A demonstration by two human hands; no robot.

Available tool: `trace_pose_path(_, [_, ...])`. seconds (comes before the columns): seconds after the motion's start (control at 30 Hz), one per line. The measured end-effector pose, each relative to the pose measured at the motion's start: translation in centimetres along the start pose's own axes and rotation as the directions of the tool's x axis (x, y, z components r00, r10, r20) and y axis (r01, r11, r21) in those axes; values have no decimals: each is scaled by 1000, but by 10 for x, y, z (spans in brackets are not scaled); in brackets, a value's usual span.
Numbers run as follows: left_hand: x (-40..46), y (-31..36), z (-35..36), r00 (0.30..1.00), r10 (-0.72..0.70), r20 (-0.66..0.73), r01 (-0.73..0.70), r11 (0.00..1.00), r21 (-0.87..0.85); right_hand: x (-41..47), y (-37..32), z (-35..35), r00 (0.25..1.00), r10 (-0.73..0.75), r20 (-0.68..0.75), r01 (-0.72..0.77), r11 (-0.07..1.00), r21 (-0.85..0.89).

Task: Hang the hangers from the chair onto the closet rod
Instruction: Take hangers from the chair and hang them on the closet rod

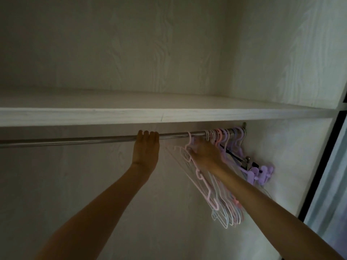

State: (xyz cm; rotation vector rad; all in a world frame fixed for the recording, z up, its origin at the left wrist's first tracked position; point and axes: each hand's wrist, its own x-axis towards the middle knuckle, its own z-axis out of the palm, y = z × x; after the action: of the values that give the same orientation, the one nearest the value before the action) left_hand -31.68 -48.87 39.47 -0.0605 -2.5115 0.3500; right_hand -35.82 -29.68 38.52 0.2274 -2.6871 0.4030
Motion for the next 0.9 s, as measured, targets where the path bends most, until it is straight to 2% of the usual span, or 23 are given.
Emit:
trace_pose_path(0.07, [1, 1, -1, 1000, 3, 14, -3, 1000, 6, 3, -6, -6, 968, -81, -237, 88, 996, 18])
trace_pose_path(0.1, [2, 2, -2, 1000, -1, 22, 1, 1000, 3, 7, -10, -9, 948, -149, -281, 156, 988, 2])
trace_pose_path(0.2, [2, 4, -4, 1000, -4, 27, 4, 1000, 11, 21, -15, -3, 927, -316, -204, 282, 943, -178])
trace_pose_path(0.27, [1, 5, -3, 1000, -6, 24, 6, 1000, 26, 25, -12, 6, 930, -324, -175, 271, 924, -270])
trace_pose_path(0.47, [1, 13, 1, 997, -57, 49, 55, 997, 52, 35, 26, 7, 901, -315, -300, 203, 915, -350])
trace_pose_path(0.67, [2, 16, 2, 996, -85, 37, 81, 991, 103, 36, 53, -8, 908, -309, -283, 210, 920, -330])
trace_pose_path(0.73, [2, 18, -3, 994, -87, 67, 79, 991, 106, 29, 54, -16, 923, -305, -233, 226, 923, -312])
trace_pose_path(0.83, [-8, 16, -11, 984, -61, 168, 15, 965, 263, 4, 54, -26, 930, -302, -208, 246, 935, -256])
trace_pose_path(0.9, [-19, 18, -15, 985, -27, 170, -32, 941, 336, -20, 57, -35, 912, -315, -261, 273, 944, -186])
